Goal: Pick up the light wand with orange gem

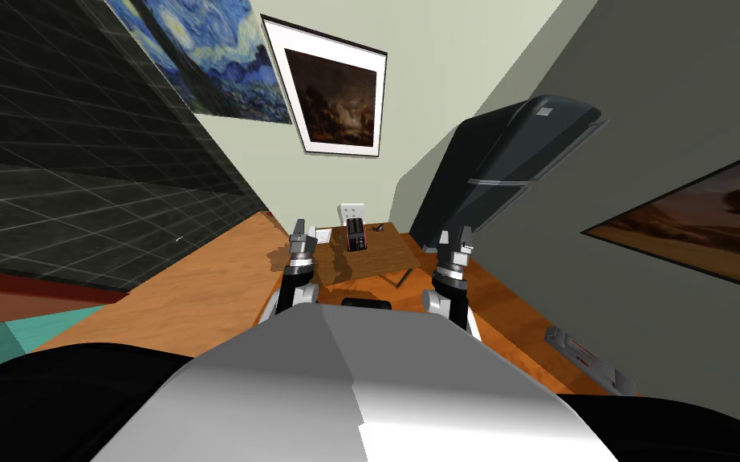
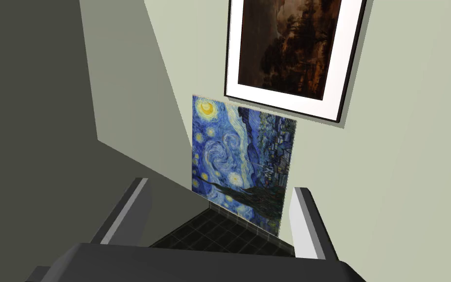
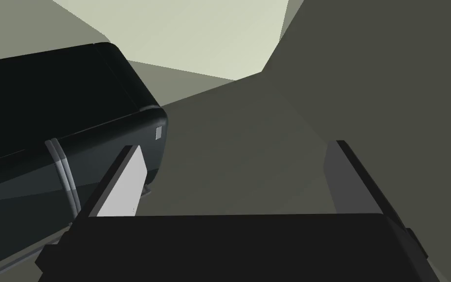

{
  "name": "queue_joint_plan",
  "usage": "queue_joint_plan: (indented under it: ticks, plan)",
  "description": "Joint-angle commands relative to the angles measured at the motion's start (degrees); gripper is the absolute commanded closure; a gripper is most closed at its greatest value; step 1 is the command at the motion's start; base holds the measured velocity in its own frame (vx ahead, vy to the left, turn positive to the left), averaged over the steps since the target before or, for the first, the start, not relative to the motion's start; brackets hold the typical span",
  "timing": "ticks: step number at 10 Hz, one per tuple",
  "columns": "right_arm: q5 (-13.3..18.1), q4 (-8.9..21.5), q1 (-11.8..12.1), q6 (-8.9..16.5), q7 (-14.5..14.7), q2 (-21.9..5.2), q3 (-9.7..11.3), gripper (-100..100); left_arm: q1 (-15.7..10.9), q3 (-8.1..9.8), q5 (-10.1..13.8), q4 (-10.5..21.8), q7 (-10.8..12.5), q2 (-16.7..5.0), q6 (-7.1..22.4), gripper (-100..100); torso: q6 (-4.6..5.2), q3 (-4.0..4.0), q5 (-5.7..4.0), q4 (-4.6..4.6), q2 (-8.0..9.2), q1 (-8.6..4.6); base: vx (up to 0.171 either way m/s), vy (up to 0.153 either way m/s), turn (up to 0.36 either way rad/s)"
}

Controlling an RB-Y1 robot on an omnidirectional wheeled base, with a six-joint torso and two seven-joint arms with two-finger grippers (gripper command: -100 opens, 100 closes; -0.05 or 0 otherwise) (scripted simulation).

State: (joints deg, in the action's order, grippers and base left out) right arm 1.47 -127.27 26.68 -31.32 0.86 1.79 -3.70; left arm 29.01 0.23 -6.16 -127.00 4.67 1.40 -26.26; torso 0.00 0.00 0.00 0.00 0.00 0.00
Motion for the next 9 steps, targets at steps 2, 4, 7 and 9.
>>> queue_joint_plan:
  ticks: [2,4,7,9]
  plan:
    - [0.0,0.0,0.0,0.0,0.0,0.0,0.0,0,-1.1,1.3,0.7,2.2,1.5,-2.6,-1.3,-100,0.01,0.03,0.0,0.01,0.06,0.0,-0.027,-0.004,-0.071]
    - [0.0,0.0,0.0,0.0,0.0,0.0,0.0,0,-2.2,2.66,1.5,4.6,3.2,-4.3,-2.5,-100,0.01,0.07,0.0,0.03,0.12,0.01,-0.034,-0.004,-0.09]
    - [0.0,0.0,0.0,0.0,0.0,0.0,0.0,0,-4.6,5.43,3.2,9.1,6.6,-6.5,-5.0,-100,0.01,0.06,0.0,0.02,0.1,0.01,-0.028,-0.004,-0.123]
    - [0.0,0.0,0.0,0.0,0.0,0.0,0.0,0,-5.5,6.51,4.0,11.5,8.0,-7.0,-5.9,-100,0.01,0.06,0.0,0.02,0.1,0.02,-0.024,-0.001,-0.085]
